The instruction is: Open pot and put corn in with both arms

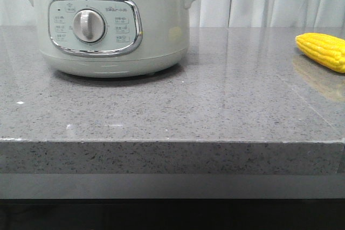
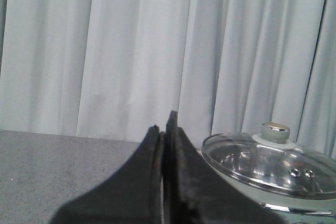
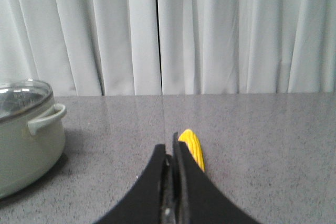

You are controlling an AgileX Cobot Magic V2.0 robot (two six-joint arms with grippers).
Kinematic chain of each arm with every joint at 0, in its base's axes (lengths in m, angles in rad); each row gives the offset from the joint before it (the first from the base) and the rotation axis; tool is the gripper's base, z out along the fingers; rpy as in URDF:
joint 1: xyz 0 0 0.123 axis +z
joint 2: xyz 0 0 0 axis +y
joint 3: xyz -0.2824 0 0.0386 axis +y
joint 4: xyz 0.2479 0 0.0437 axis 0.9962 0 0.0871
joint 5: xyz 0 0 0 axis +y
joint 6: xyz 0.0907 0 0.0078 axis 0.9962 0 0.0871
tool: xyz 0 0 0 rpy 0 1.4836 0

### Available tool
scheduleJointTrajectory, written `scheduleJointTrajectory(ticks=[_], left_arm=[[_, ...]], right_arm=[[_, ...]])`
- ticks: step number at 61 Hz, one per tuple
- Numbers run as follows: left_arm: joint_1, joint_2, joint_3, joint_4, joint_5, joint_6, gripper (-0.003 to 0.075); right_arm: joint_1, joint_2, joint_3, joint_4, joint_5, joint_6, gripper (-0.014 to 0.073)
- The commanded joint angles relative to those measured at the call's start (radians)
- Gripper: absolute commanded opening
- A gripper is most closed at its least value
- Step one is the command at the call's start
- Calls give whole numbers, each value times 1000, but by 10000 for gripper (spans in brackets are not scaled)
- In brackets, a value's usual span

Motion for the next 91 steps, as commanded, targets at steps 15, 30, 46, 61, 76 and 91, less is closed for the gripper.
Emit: scheduleJointTrajectory(ticks=[15,30,46,61,76,91], left_arm=[[-5,278,-291,2,199,1,-20],[-5,408,-308,2,217,1,-20],[-5,470,-308,27,219,1,-20],[-5,509,-308,127,220,1,-16],[-5,543,-308,125,205,1,335],[-15,603,-312,65,130,1,512]], right_arm=[[1,267,-229,-21,28,-4,-67],[1,406,-236,-21,125,-4,-67],[1,503,-233,-21,181,-4,-67],[1,572,-233,-32,253,-12,-55],[1,604,-233,-32,265,-13,384],[1,604,-233,-32,256,-13,615]])
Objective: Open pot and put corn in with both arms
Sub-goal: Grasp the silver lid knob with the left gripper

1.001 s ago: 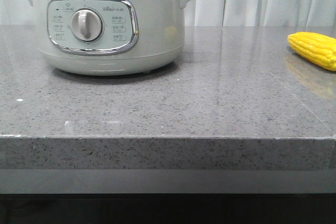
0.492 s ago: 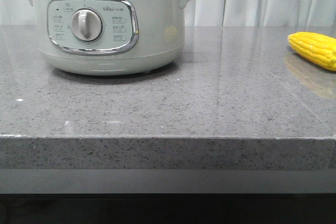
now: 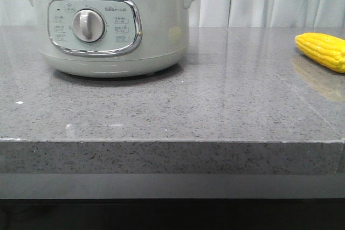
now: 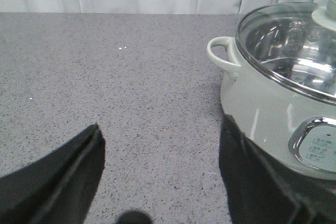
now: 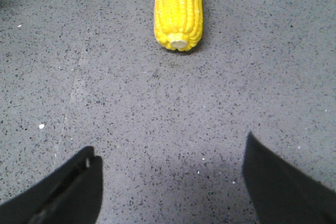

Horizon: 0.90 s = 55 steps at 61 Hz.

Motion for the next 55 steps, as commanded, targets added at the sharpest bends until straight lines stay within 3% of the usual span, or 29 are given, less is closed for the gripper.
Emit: scheduleJointTrajectory(ticks=[1,35,55], left_arm=[[-19,32,-41,-33,-122,-2,512],[-331,368,-278,-33,-283,-2,512],[-430,613,-489,-55,-334,-2,512]], right_arm=[[1,0,-32,-16,-65,-8,615],[1,0,-32,-16,-65,-8,615],[1,0,-32,-16,-65,-8,615]])
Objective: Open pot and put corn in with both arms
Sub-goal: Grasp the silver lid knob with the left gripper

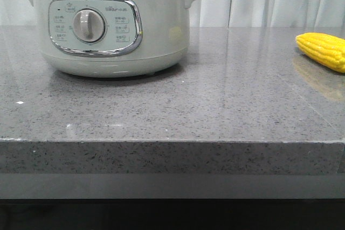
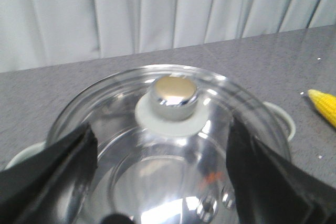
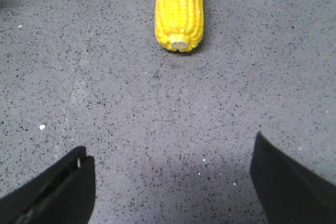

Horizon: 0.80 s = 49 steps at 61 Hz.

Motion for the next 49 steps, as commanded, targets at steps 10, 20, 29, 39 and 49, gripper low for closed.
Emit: scheduleJointTrajectory(ticks=[10,20,29,39,49], left_arm=[[-22,151,-197,-51,-92,-2,512],[-22,257,-290,-57,-93,-2,512],[-22,325,-341,-57,-101,-2,512],[-22,377,-363,-49,-128,-2,512],[-20,405,-363,-47,-137,-2,512]], right_arm=[[1,0,-32,-14,-65,-7,615],[1,0,-32,-14,-65,-7,615],[1,0,-32,-14,-65,-7,615],[1,0,-32,-14,-65,-7,615],[1,0,-32,-14,-65,-7,615]])
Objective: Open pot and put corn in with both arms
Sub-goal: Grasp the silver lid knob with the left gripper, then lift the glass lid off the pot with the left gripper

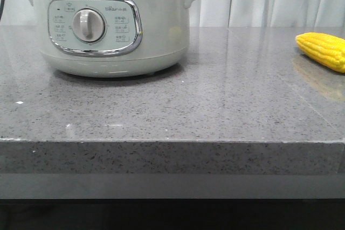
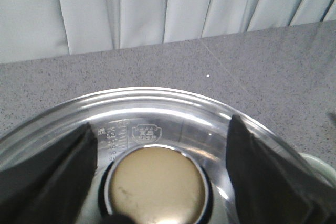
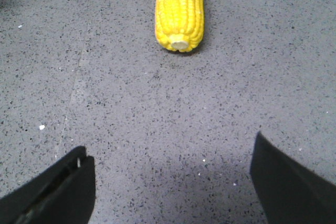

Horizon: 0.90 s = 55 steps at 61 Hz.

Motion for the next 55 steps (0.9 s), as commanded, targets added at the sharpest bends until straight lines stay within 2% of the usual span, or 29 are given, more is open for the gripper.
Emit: scheduleJointTrajectory(ticks=[1,12,24,30,44,55], left_arm=[[-6,-31,-37,-4,-92,-2,512],[1,-22,-37,-4,-85,-2,491],[1,-15,-37,-4,-85,-2,309],[1,-15,-37,-4,-92,-2,260],[1,-28,-107,-4,-76,-2,240],[1,-71,-201,-4,12,-2,240]], right_arm=[[1,0,-32,-14,-63,-7,615],[1,0,-32,-14,-63,-7,615],[1,0,-32,-14,-63,-7,615],[1,0,-32,-14,-64,-7,615],[1,0,-32,-14,-65,-7,615],[1,0,-32,-14,-70,-7,615]])
